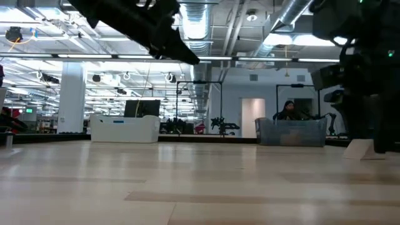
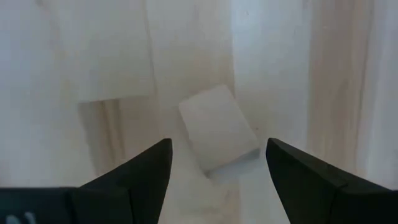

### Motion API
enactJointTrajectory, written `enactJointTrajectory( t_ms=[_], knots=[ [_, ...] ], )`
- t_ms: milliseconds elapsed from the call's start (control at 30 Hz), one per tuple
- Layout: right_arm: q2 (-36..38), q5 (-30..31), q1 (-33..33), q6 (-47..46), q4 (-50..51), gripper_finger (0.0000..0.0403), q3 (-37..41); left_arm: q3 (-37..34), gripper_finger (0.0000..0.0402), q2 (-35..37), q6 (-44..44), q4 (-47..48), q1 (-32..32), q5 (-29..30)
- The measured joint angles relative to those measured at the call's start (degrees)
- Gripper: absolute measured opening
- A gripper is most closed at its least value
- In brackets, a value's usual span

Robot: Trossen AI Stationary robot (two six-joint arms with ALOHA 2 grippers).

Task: Sort & place blocks by color
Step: Put the brown block into the black bin

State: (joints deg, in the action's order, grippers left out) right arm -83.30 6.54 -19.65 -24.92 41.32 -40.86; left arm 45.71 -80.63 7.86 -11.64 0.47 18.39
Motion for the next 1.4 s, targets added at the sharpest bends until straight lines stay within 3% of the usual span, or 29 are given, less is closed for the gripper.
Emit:
enactJointTrajectory(
  t_ms=[300, 433, 600, 733, 967, 1267, 1400],
  knots=[
    [-3.88, -0.09, 0.62, 5.25, -0.88, 0.0276, -0.25, -0.04, 0.0203, -1.65, 0.02, -1.09, 0.42, 0.28],
    [-2.84, -0.21, 0.62, 6.16, -2.12, 0.0227, 0.09, -0.04, 0.0203, -1.3, -0.19, -1.2, 0.31, 0.36],
    [-0.44, -0.11, 2.1, 6.14, -3.18, 0.0122, 0.11, -0.04, 0.0203, -1.3, -0.54, -1.01, 0.31, 0.39],
    [2.98, -0.04, 5.49, 7.54, -4.57, 0.0117, 0.11, -0.07, 0.0203, -0.46, -0.8, -0.97, 0.31, 0.48],
    [12.72, 8.67, 17.03, 15.98, -10.54, 0.0131, 0.0, -0.07, 0.0203, 2.63, -1.53, 0.23, 0.26, 1.38],
    [21.18, 17.7, 37.35, 13.42, -16.94, 0.0126, 0.0, -0.13, 0.0203, 5.8, -1.26, -2.47, -1.81, 1.3],
    [18.64, 15.95, 47.34, 13.37, -18.91, 0.0134, 0.0, -3.74, 0.0203, 4.27, -1.25, -16.88, -2.03, -4.34]
  ],
)
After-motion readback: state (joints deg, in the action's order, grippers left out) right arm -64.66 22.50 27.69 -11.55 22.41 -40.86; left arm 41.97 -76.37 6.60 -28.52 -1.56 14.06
